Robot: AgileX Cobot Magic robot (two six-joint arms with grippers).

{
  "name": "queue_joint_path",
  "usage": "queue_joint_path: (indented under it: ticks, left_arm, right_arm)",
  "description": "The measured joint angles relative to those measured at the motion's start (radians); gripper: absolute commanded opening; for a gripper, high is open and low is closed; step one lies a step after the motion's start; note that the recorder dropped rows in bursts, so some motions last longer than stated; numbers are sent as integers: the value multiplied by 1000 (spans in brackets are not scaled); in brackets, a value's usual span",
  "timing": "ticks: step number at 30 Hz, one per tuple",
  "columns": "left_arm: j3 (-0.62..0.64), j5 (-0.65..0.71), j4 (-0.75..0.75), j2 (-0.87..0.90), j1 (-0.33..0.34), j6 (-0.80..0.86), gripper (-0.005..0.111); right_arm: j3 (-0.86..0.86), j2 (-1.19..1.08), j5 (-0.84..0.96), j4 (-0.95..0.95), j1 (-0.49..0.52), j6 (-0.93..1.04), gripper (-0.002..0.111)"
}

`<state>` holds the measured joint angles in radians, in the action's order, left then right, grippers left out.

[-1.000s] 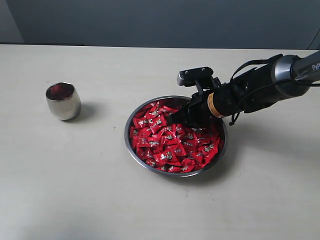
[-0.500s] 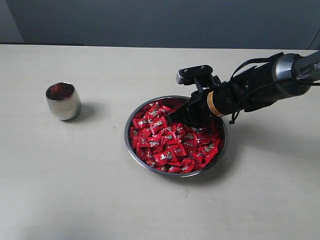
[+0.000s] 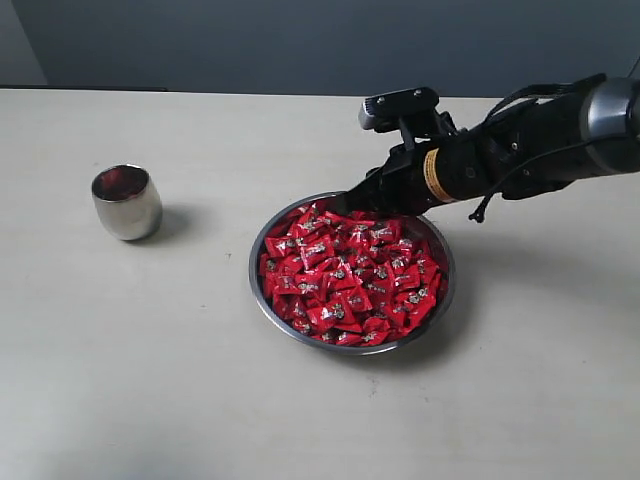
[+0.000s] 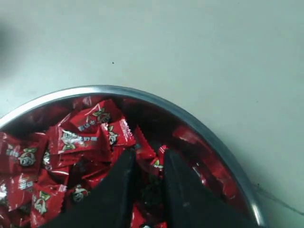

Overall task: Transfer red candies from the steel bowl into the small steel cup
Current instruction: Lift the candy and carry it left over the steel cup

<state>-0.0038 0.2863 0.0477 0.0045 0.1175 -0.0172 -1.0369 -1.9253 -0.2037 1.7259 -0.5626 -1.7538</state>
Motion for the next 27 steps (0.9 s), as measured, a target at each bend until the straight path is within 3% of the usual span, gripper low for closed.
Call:
queue_joint_path:
  ticks: [15, 27]
  left_arm:
    - [0, 0, 0, 0, 0, 0, 0]
    - [0, 0, 0, 0, 0, 0, 0]
  right_arm:
    - [-5, 159, 16, 0, 0, -15, -1]
    - [-121, 154, -3, 0, 0, -18, -1]
